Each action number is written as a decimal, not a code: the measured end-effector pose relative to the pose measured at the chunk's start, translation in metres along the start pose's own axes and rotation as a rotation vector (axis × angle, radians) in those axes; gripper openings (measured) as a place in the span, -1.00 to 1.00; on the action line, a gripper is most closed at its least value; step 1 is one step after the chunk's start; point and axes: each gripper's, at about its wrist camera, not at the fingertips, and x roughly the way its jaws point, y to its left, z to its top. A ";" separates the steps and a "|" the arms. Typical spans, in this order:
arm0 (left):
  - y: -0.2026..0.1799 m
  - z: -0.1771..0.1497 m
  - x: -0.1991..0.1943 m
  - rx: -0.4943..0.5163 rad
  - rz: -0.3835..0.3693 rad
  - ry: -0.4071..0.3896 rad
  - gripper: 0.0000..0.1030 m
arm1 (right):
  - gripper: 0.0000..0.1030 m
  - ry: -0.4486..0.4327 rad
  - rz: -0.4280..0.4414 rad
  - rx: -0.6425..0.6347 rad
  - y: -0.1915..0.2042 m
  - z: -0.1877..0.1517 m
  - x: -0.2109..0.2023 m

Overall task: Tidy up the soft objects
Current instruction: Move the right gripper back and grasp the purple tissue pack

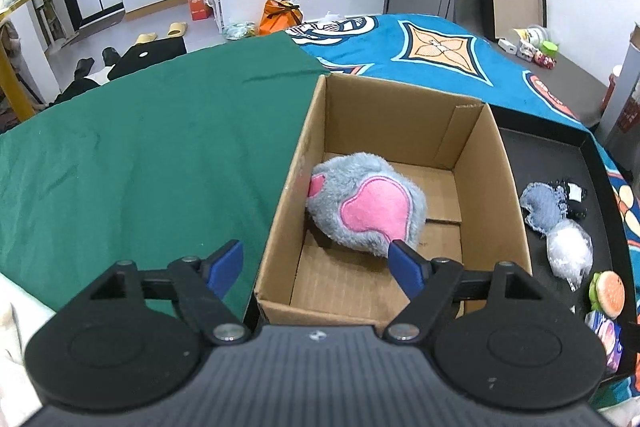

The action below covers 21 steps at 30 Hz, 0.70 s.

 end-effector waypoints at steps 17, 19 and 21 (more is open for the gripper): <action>-0.015 -0.003 0.005 0.055 0.026 0.010 0.52 | 0.65 0.115 -0.026 0.227 -0.034 -0.019 0.045; -0.016 -0.004 0.006 0.061 0.029 0.012 0.52 | 0.65 0.120 -0.039 0.237 -0.035 -0.019 0.050; -0.016 -0.004 0.008 0.062 0.031 0.015 0.52 | 0.65 0.130 -0.046 0.245 -0.035 -0.018 0.054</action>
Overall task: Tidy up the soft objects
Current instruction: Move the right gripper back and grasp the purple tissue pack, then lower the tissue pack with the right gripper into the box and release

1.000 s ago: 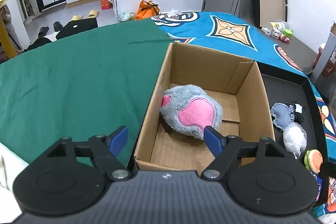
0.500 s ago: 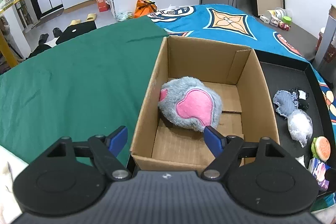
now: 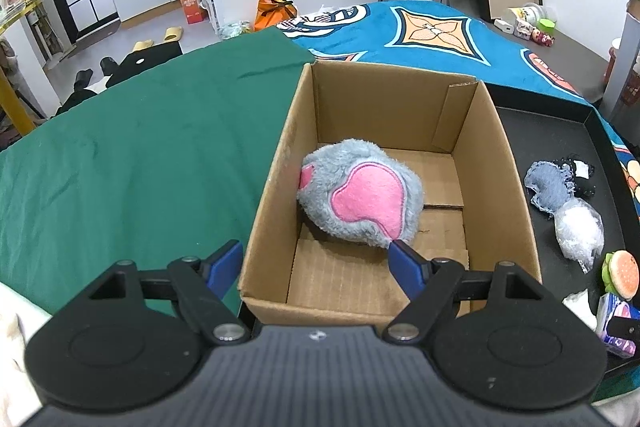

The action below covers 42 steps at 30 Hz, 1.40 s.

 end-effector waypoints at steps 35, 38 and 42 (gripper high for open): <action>0.011 -0.002 0.000 -0.026 -0.017 0.012 0.52 | 0.43 -0.188 0.036 -0.154 0.048 0.025 -0.057; 0.014 -0.001 0.000 -0.034 -0.018 0.011 0.52 | 0.43 -0.213 0.047 -0.175 0.057 0.029 -0.063; 0.018 0.000 -0.001 -0.049 -0.013 0.005 0.52 | 0.43 -0.250 0.055 -0.206 0.070 0.034 -0.070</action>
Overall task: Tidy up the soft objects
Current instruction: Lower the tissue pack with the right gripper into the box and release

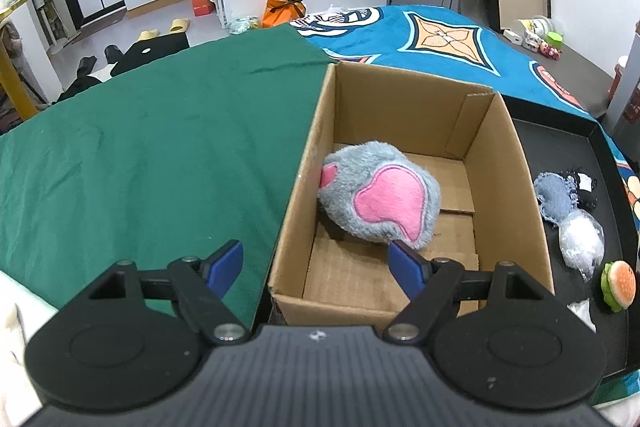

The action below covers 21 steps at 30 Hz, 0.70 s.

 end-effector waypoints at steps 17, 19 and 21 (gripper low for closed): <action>0.011 -0.002 -0.001 -0.026 0.005 -0.044 0.29 | 0.43 -0.065 0.090 -0.190 0.075 0.027 0.002; 0.011 -0.001 0.000 -0.029 0.005 -0.050 0.16 | 0.43 -0.071 0.098 -0.210 0.083 0.029 0.004; 0.013 -0.002 0.001 -0.035 0.003 -0.050 0.00 | 0.43 -0.077 0.104 -0.228 0.091 0.031 0.005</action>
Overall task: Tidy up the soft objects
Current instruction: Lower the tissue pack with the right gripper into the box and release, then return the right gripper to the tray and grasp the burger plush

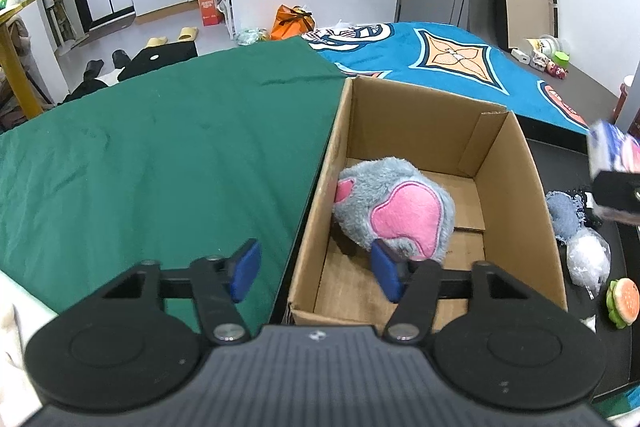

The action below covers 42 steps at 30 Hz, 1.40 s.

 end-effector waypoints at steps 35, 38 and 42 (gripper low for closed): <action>0.012 0.001 0.013 -0.093 -0.025 0.047 -0.70 | 0.96 0.010 -0.012 -0.100 0.016 0.004 0.020; 0.010 0.001 0.013 -0.088 -0.020 0.046 -0.70 | 0.98 0.020 -0.016 -0.065 0.008 -0.003 0.016; 0.005 0.001 0.010 -0.069 -0.015 0.046 -0.63 | 0.99 0.028 -0.027 -0.027 -0.002 -0.012 0.013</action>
